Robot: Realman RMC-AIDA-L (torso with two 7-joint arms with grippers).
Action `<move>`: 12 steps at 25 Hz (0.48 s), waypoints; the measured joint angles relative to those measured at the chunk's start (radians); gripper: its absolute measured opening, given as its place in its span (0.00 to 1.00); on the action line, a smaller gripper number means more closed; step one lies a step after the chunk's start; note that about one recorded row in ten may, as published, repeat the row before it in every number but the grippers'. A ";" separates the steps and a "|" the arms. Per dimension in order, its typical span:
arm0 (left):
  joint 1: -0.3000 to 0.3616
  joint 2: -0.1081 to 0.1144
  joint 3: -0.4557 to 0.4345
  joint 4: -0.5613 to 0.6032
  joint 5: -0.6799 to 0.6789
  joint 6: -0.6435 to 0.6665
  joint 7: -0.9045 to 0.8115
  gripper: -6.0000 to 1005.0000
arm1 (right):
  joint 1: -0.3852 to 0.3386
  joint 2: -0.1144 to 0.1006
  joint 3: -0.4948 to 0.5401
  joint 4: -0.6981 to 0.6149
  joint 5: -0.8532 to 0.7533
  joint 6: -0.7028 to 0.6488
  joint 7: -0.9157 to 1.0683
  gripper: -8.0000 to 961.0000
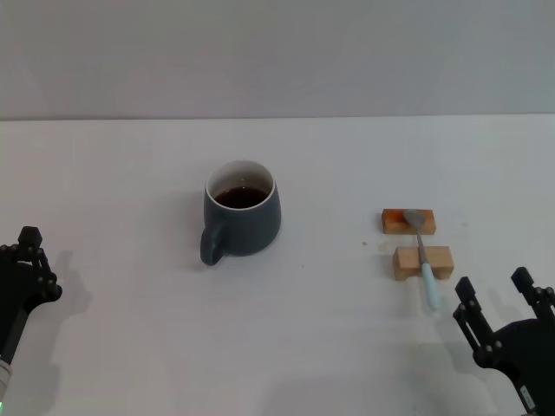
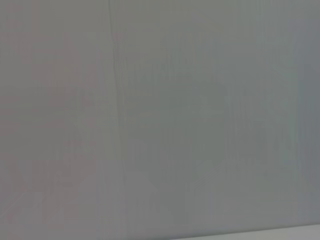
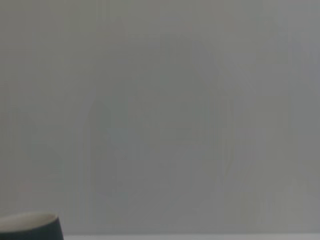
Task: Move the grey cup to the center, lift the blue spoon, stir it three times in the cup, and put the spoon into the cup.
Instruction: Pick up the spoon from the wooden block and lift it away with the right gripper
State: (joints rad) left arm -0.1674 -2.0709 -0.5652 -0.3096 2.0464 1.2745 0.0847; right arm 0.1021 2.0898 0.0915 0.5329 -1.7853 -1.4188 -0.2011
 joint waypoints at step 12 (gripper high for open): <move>-0.011 0.000 0.005 0.003 0.000 -0.010 0.000 0.00 | 0.031 -0.001 0.002 0.000 0.023 0.094 0.001 0.75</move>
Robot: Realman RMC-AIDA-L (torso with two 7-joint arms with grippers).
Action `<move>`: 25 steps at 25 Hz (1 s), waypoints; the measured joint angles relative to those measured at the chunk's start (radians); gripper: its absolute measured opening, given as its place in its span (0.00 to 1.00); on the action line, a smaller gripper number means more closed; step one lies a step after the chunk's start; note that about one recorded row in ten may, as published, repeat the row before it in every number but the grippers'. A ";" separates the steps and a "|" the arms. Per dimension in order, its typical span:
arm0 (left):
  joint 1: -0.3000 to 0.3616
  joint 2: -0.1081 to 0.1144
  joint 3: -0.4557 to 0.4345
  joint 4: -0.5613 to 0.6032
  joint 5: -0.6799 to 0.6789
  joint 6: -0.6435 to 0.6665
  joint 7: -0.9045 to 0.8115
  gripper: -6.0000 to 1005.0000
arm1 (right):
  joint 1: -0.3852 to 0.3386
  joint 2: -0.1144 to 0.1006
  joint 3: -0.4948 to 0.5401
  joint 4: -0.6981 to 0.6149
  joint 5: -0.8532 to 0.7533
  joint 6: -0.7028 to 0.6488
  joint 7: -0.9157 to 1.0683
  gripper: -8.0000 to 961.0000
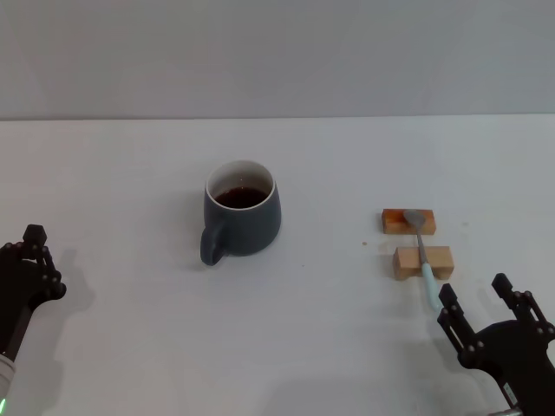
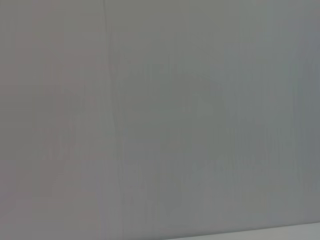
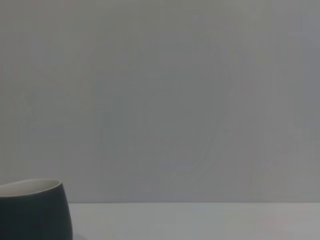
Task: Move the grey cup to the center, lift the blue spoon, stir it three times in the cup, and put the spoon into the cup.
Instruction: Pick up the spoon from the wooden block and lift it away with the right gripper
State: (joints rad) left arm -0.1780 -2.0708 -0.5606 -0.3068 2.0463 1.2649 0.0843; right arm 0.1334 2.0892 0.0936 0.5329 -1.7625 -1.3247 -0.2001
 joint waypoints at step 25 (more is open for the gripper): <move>-0.004 -0.002 0.002 0.006 0.003 -0.001 0.000 0.00 | 0.053 0.002 0.001 0.010 0.012 0.107 0.011 0.75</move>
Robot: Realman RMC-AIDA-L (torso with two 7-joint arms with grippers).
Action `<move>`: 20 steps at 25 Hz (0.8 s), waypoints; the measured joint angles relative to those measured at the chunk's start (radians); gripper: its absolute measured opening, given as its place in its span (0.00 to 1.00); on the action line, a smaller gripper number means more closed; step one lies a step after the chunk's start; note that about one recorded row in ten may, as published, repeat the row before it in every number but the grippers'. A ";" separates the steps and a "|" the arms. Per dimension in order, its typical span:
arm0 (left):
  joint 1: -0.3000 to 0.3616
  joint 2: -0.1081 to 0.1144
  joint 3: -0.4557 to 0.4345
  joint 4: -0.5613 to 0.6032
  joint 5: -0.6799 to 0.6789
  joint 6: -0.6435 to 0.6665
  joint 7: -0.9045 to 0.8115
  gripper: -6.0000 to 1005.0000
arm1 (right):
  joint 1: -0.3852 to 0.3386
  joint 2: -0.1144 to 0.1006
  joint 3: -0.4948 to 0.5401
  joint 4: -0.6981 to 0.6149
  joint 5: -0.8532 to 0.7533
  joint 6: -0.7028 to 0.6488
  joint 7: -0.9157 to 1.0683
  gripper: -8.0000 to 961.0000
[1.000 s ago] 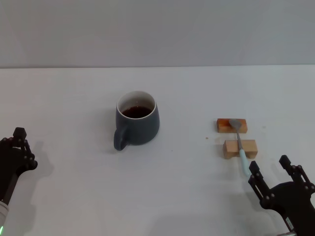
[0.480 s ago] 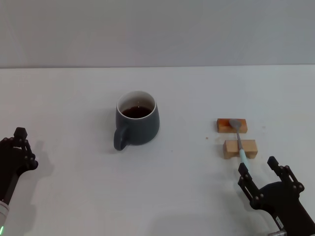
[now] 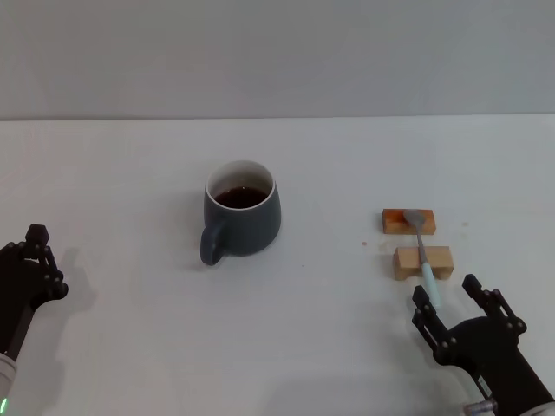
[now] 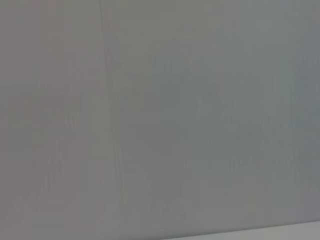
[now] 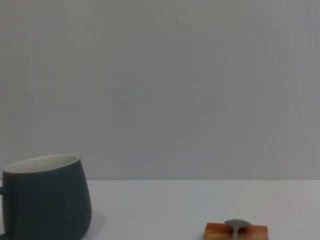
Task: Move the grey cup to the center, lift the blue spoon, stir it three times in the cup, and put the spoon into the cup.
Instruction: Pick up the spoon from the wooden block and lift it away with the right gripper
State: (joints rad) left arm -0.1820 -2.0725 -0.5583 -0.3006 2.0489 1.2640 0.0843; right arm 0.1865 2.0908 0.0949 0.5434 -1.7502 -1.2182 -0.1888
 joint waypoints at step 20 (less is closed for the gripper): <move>-0.002 0.000 0.000 0.000 0.001 -0.012 0.000 0.00 | 0.023 -0.002 0.000 -0.008 0.002 0.038 0.043 0.75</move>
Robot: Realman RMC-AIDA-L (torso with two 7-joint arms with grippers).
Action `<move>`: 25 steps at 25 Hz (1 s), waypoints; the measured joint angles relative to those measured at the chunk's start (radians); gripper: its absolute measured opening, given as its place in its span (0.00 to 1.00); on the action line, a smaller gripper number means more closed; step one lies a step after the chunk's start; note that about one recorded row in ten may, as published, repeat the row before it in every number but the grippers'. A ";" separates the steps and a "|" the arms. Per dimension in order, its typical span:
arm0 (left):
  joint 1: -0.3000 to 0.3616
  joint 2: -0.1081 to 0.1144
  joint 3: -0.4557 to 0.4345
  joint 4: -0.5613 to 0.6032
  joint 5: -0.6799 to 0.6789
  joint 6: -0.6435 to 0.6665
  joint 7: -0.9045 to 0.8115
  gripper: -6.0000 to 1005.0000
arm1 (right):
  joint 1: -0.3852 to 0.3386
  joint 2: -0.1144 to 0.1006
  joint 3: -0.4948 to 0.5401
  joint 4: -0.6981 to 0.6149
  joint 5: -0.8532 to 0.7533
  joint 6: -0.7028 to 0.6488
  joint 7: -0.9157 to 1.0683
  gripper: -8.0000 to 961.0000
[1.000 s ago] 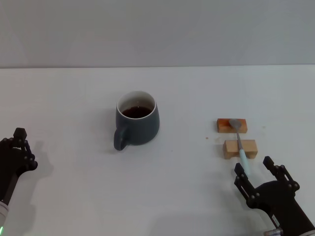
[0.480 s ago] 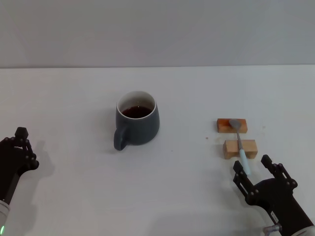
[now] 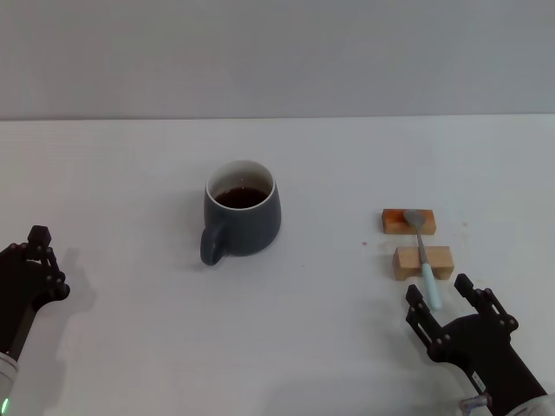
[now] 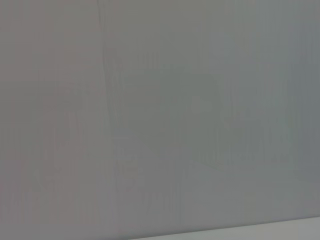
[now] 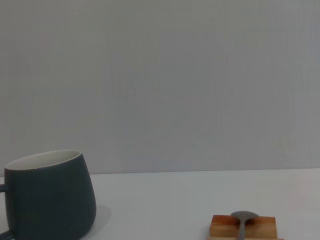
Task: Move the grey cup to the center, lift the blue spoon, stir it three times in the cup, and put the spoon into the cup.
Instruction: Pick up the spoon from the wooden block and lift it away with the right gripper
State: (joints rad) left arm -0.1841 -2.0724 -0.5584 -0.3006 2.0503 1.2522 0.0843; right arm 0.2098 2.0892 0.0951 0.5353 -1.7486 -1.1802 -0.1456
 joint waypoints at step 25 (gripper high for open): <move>0.000 0.002 0.000 0.000 -0.002 -0.001 -0.001 0.00 | -0.001 -0.002 0.004 0.001 0.002 -0.002 0.033 0.68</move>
State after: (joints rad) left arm -0.1840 -2.0707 -0.5583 -0.3007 2.0482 1.2517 0.0837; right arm 0.2084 2.0876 0.0990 0.5365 -1.7466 -1.1819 -0.1124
